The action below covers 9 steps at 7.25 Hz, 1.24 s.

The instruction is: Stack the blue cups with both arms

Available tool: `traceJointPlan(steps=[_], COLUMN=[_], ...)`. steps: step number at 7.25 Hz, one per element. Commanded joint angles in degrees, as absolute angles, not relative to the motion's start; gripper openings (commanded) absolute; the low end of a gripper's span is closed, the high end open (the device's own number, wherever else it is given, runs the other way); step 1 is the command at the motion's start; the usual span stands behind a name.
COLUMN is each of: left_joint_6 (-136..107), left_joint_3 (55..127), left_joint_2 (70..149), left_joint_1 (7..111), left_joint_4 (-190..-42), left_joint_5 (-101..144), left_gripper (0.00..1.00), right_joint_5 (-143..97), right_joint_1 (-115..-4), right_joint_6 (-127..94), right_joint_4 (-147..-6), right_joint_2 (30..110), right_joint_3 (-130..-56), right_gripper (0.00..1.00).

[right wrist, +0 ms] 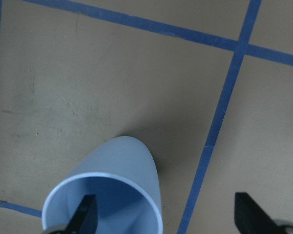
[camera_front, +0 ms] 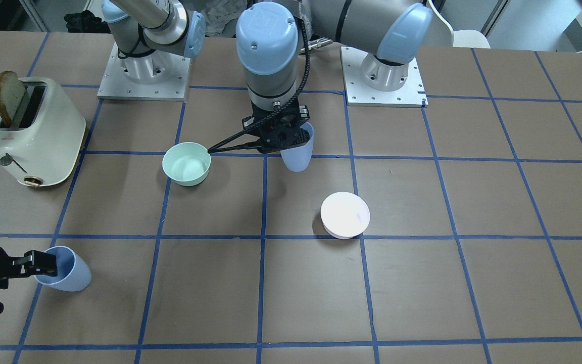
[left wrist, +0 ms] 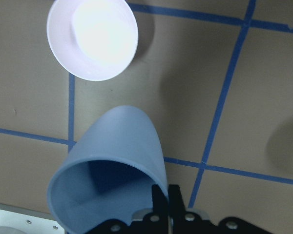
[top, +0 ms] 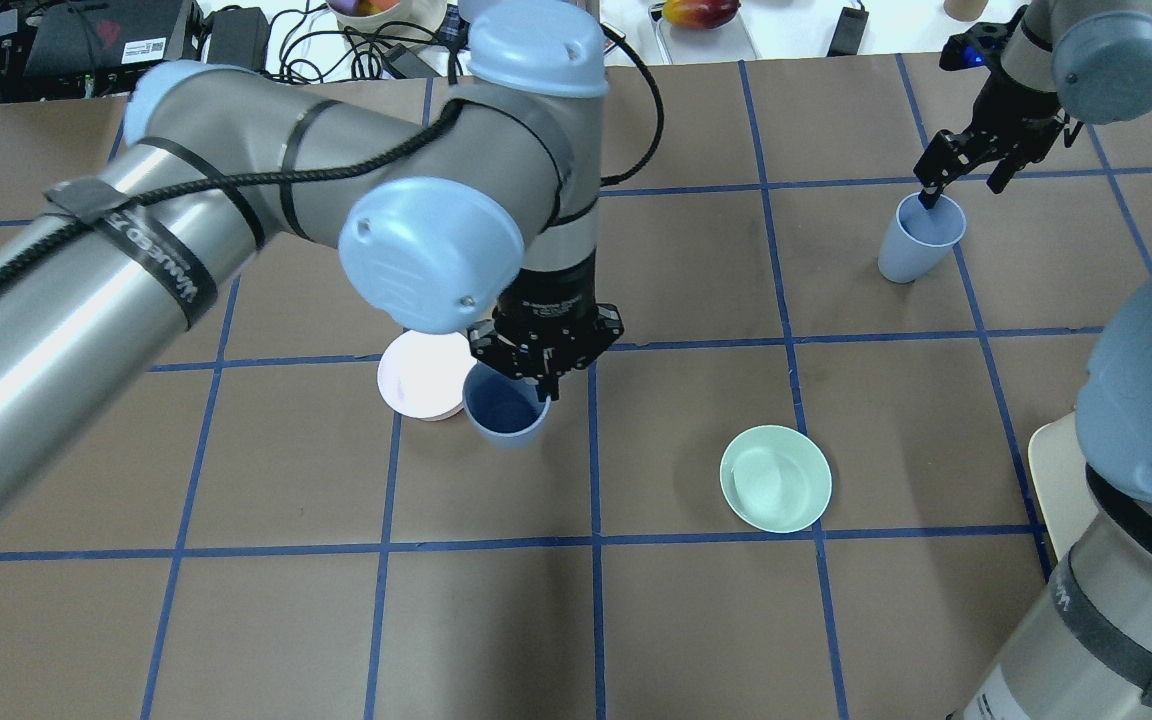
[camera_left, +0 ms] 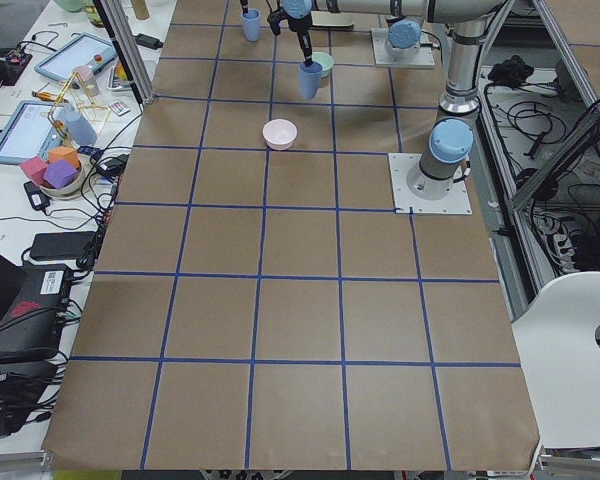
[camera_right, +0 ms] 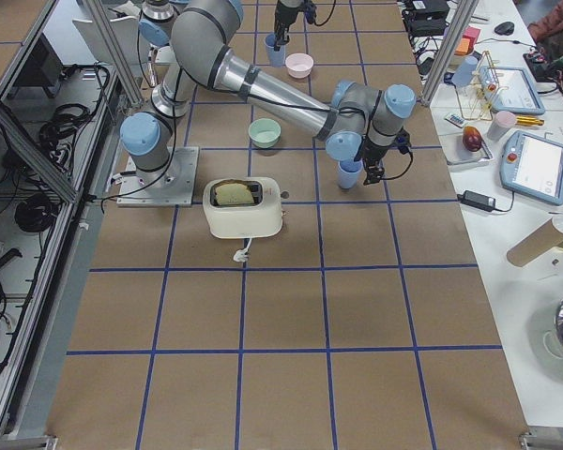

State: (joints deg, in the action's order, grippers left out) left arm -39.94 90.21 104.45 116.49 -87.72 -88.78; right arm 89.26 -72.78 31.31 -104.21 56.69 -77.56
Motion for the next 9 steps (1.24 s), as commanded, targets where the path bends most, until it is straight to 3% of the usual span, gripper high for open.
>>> traceJointPlan(steps=[1,3,4,5,6,7,8,9], left_joint_6=[-49.2,-50.0,-50.0,-49.9,-49.3,-48.7,-48.3,-47.9], left_joint_3=[98.9,102.3,102.2,102.7,102.7,102.3,102.0,102.0], left_joint_2=[105.7,106.1,106.2,106.4,107.0,107.1,107.1,106.8], left_joint_1=[120.4,121.2,121.1,121.1,121.1,120.9,120.5,120.2], left_joint_4=[-71.1,-66.6,-66.7,-66.7,-66.7,-66.7,-66.5,-65.9], left_joint_5=[-88.5,-85.1,-84.2,-84.3,-84.4,-84.8,-84.6,-84.7], left_gripper=[0.00,0.00,0.00,0.00,0.00,0.67,0.78,0.80], right_joint_5=[89.0,89.1,89.2,89.1,89.0,89.1,89.2,89.1], right_joint_1=[-72.7,-72.8,-72.8,-72.7,-72.8,-72.8,-72.9,-73.2], right_joint_6=[31.1,31.2,31.2,31.3,31.3,31.3,31.1,30.9], right_joint_4=[-104.2,-104.5,-104.6,-104.2,-104.2,-103.8,-103.5,-103.3], right_joint_2=[56.6,56.4,56.1,56.2,56.3,56.7,57.3,58.4], right_joint_3=[-79.6,-79.9,-79.8,-79.3,-79.2,-78.9,-78.5,-78.2], right_gripper=[0.95,0.45,0.12,0.00,0.00,0.00,0.00,0.00])
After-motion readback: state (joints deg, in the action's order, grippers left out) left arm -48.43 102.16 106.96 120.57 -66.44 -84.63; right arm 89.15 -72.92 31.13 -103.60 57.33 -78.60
